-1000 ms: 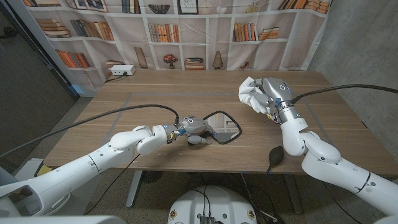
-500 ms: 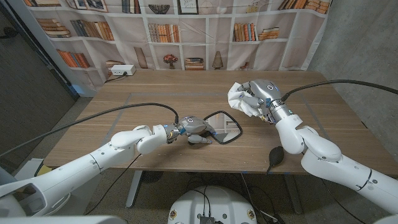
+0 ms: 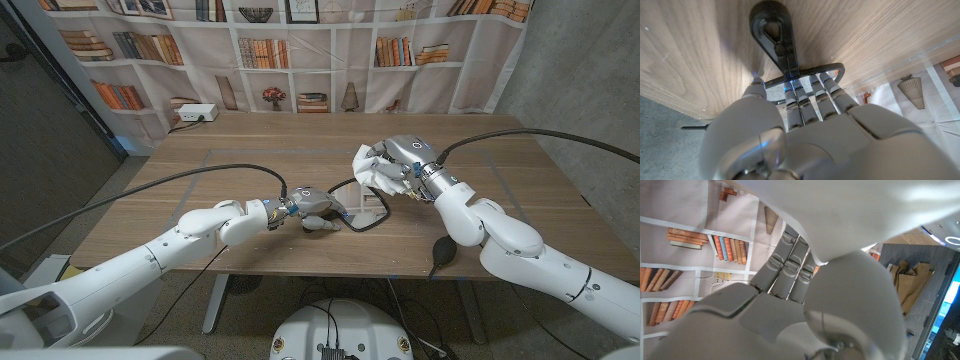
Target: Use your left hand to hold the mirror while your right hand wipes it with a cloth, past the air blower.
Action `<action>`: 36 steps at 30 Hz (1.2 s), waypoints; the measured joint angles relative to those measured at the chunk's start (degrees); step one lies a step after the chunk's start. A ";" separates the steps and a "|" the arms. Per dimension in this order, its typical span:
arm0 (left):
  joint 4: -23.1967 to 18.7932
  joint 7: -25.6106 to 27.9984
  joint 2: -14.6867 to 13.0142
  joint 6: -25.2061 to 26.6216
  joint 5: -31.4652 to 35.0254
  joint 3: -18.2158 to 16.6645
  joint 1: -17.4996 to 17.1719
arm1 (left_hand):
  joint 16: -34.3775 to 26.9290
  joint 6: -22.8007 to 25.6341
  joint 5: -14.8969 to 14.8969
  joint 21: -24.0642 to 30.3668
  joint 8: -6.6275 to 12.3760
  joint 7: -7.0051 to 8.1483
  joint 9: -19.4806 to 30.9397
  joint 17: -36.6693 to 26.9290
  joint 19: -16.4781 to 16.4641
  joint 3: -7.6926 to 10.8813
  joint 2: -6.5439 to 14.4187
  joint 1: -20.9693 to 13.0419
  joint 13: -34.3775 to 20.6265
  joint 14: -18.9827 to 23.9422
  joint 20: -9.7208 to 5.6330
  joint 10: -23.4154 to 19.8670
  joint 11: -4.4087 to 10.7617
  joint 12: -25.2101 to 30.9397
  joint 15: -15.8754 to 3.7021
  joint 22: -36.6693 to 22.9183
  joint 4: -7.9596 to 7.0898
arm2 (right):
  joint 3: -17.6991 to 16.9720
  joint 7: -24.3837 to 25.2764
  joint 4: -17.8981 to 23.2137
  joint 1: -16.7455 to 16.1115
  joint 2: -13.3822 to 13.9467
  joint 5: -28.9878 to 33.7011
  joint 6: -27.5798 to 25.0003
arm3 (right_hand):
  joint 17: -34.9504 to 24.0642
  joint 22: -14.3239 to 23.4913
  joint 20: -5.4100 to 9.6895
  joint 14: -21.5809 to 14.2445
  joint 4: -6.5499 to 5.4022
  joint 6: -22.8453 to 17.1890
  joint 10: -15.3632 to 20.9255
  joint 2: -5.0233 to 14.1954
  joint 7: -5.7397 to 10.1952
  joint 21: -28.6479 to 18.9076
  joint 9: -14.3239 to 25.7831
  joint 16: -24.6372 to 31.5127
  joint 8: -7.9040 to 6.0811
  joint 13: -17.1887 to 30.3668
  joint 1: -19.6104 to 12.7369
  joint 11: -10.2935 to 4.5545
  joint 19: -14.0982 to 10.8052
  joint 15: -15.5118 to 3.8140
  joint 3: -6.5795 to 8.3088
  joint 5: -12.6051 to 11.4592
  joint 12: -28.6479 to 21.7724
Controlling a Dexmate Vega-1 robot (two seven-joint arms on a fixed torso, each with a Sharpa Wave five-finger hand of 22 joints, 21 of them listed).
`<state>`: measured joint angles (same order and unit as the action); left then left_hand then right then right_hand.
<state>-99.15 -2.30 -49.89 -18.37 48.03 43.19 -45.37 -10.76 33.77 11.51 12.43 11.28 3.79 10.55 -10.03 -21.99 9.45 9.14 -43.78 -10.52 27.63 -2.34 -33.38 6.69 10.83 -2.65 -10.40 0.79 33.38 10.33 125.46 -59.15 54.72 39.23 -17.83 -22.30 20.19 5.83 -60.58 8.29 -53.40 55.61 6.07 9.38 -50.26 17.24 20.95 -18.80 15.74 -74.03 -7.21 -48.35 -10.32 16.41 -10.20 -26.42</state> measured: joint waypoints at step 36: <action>-0.38 -0.65 0.16 -0.26 0.19 -0.12 0.58 | 0.00 0.00 0.00 0.00 -0.01 0.01 -0.01 0.00 0.00 0.47 -0.45 0.45 -0.12 0.00 0.00 -0.14 0.31 -0.01 0.00 0.00 0.00 | 9.55 -15.71 -8.87 6.07 -4.74 12.67 4.63 | 0.89 -1.33 0.21 -0.32 0.32 -4.24 1.35 0.01 0.14 -1.33 -1.56 -1.28 -0.29 -0.01 0.01 1.35 0.20 -0.12 -0.32 -0.67 0.00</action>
<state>-99.53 -2.95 -49.73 -18.63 48.22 43.07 -44.79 -10.77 33.77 11.52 12.43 11.27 3.79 10.54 -10.03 -21.99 9.91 8.68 -43.33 -10.64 27.63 -2.34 -33.52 6.99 10.82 -2.65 -10.40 0.79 42.93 -5.38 116.59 -53.08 49.98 51.89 -13.20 -21.41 18.85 6.04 -60.91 8.61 -57.65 56.96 6.08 9.52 -51.59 15.68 19.67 -19.09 15.73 -74.01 -5.86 -48.16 -10.45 16.09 -10.86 -26.42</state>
